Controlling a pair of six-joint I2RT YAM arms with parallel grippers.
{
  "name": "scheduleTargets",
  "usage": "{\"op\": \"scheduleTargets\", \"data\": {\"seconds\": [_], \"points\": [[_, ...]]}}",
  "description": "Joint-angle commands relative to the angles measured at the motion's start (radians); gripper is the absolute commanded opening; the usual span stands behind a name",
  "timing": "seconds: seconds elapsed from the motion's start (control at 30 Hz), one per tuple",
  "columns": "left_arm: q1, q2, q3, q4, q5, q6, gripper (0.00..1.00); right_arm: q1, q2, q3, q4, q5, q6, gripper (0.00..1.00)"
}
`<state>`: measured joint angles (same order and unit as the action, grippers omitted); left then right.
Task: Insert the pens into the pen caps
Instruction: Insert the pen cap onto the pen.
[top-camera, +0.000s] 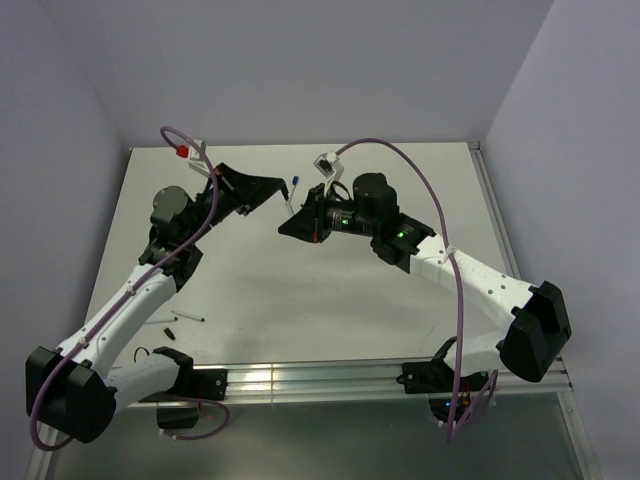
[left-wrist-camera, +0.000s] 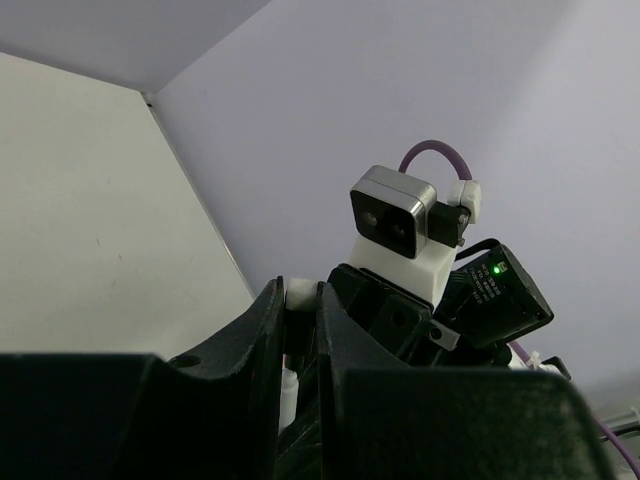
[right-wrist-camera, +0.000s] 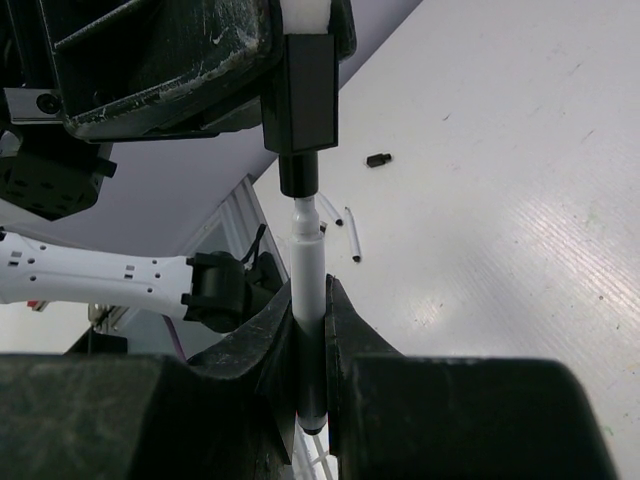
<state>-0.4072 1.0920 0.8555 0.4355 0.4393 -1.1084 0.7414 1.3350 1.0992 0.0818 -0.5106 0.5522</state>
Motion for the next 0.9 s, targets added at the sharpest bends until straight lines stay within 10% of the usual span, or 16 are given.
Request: {"op": "scheduleTargets", "data": {"seconds": [0.0, 0.87], "points": [[-0.013, -0.033, -0.012, 0.016, 0.016, 0.024, 0.00, -0.007, -0.040, 0.048, 0.021, 0.037, -0.020, 0.00], [-0.140, -0.055, -0.062, 0.035, -0.007, 0.024, 0.00, -0.008, -0.112, 0.013, 0.039, 0.104, -0.061, 0.00]]}}
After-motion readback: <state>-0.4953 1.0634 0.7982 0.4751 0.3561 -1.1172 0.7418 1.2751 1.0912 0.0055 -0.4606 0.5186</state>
